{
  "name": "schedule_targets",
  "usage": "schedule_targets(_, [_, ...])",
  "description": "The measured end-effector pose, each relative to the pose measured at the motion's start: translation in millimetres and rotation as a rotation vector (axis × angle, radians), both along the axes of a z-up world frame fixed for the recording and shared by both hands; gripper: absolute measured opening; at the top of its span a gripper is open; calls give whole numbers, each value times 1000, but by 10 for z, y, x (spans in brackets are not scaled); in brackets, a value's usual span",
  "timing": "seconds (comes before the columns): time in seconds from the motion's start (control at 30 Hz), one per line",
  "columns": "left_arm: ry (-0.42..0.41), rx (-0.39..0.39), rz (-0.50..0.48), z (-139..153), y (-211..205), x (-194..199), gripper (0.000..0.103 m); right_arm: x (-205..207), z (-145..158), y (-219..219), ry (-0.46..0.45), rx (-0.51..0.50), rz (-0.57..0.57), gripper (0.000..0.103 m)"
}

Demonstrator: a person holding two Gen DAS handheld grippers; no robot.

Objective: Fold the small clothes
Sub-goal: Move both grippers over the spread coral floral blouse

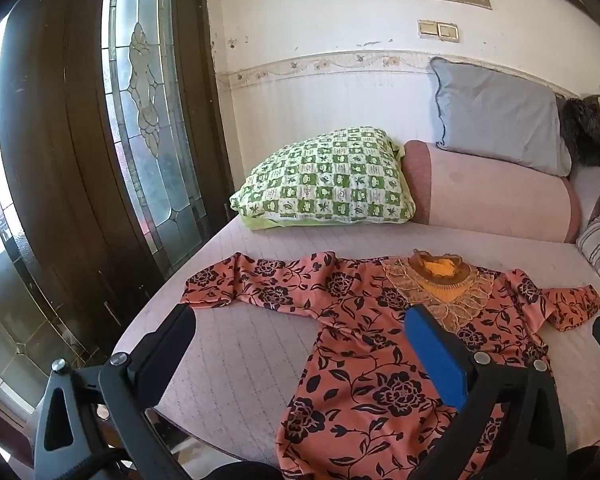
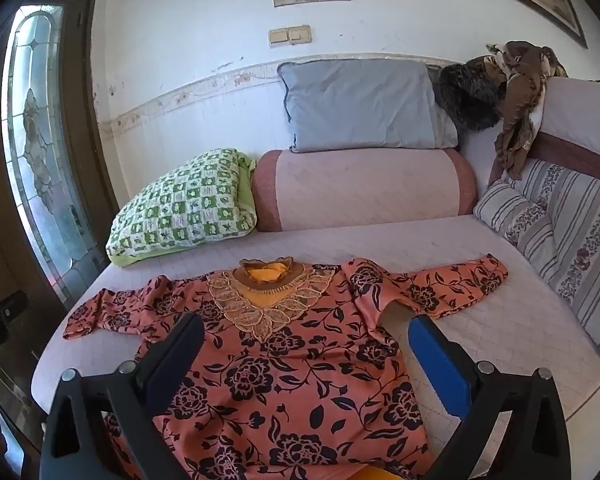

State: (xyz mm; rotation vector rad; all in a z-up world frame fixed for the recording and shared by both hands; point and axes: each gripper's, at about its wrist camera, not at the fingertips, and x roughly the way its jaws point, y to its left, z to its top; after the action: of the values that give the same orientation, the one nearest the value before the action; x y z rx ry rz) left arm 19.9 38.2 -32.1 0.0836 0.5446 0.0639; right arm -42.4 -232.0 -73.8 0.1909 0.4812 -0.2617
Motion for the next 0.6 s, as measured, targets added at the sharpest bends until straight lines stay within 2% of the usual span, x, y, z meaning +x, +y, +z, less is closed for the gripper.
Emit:
schedule_targets(0.27, [14,13,-22,-40,-101,9,103,39,-10,1,5,-2,-1,103])
schedule_targets(0.6, [45,31,-46,-171,-241,73,103,68,-172,-113,29,7,-24,103])
